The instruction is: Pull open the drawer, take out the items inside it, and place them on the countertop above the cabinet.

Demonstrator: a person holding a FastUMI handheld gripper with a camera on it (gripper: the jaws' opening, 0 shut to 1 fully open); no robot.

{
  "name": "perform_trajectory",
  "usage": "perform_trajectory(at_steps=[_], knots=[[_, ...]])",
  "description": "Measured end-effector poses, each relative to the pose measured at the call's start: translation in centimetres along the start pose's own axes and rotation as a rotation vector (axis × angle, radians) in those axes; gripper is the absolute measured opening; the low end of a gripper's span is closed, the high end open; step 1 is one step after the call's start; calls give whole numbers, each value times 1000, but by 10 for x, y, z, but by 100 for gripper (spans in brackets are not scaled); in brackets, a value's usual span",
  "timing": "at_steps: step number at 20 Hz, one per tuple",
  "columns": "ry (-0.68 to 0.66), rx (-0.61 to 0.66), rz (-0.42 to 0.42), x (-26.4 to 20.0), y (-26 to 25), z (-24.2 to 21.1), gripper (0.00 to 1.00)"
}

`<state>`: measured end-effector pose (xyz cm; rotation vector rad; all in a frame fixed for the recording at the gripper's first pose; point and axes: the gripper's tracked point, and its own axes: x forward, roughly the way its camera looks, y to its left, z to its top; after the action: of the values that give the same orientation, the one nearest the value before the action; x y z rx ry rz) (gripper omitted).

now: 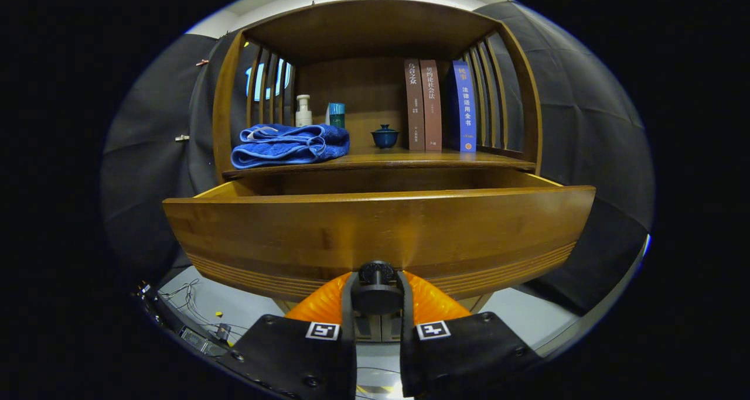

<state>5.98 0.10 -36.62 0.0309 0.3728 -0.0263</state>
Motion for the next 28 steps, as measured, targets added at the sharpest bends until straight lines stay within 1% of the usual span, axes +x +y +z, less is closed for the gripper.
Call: perform_trajectory(at_steps=[3, 6, 10, 11, 12, 13, 18, 23, 26, 28], knots=[[23, 7, 1, -17, -1, -13, 33], [18, 0, -2, -28, -1, -15, 33], [32, -16, 0, -28, 0, -16, 34], [34, -13, 1, -29, 0, -17, 42], [32, -6, -3, -30, -2, -15, 45], [31, -3, -11, -35, -5, -15, 50], [26, 34, 5, -61, -10, 7, 100], [-2, 10, -21, -90, -23, 65, 100], [-3, 19, -19, -89, -19, 115, 100], [31, 17, -22, -80, -18, 143, 100]])
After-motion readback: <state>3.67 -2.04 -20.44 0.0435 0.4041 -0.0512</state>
